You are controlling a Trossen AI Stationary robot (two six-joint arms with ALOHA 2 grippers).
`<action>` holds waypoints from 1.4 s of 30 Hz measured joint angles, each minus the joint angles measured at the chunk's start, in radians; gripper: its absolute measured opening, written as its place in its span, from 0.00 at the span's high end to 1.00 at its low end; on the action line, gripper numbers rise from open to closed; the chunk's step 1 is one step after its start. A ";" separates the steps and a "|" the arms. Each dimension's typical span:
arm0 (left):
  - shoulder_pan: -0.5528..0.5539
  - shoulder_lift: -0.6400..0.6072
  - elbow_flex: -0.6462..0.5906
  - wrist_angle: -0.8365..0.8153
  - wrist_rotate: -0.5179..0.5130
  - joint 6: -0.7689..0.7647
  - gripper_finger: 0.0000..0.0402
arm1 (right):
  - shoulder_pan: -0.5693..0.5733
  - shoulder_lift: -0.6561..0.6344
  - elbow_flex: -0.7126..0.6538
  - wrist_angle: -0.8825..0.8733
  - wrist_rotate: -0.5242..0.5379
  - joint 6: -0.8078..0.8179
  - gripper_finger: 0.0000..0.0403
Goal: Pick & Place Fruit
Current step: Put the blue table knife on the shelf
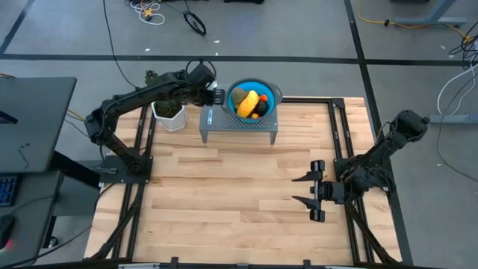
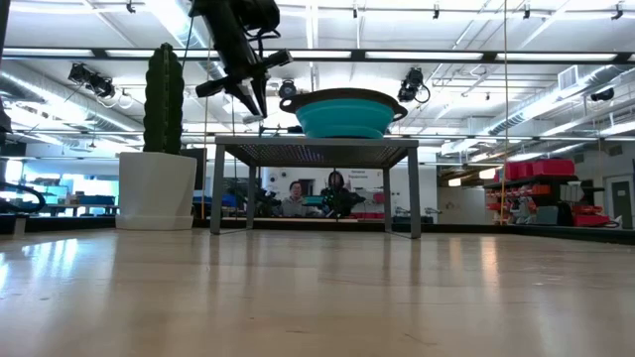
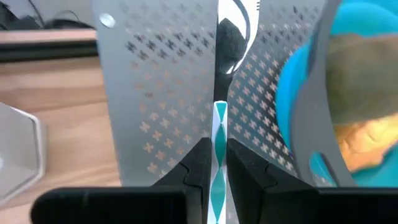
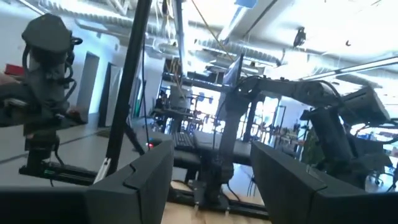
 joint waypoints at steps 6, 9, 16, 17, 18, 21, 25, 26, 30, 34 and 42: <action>-0.011 0.008 0.000 0.007 -0.080 -0.003 0.88 | 0.036 0.000 0.000 -0.042 0.049 0.001 0.44; -0.018 0.019 -0.001 0.037 -0.095 -0.004 0.88 | 0.052 -0.001 0.000 -0.040 0.095 -0.030 0.44; -0.003 0.056 -0.001 0.107 -0.069 -0.002 0.88 | 0.079 0.000 -0.002 -0.044 0.219 -0.093 0.44; 0.000 0.055 -0.001 0.097 -0.070 -0.001 0.88 | 0.080 0.000 -0.002 -0.039 0.230 -0.101 0.44; 0.000 0.060 0.000 0.102 -0.070 -0.003 0.88 | 0.080 0.000 -0.002 -0.039 0.242 -0.110 0.44; 0.003 0.067 -0.002 0.082 -0.064 -0.003 0.88 | 0.084 -0.001 -0.002 -0.031 0.254 -0.132 0.44; -0.001 0.080 0.001 0.097 -0.084 -0.004 0.88 | 0.085 0.000 -0.002 -0.024 0.261 -0.145 0.44; -0.001 0.086 0.000 0.089 -0.086 -0.004 0.88 | 0.085 0.000 -0.002 -0.025 0.261 -0.147 0.44; -0.003 0.098 0.000 0.095 -0.082 -0.001 0.88 | 0.085 0.000 -0.002 -0.025 0.264 -0.147 0.44; -0.007 0.111 0.000 0.105 -0.091 0.001 0.88 | 0.085 0.000 -0.002 -0.027 0.269 -0.147 0.44; -0.007 0.116 0.000 0.107 -0.089 0.003 0.88 | 0.085 0.000 -0.002 -0.032 0.269 -0.151 0.44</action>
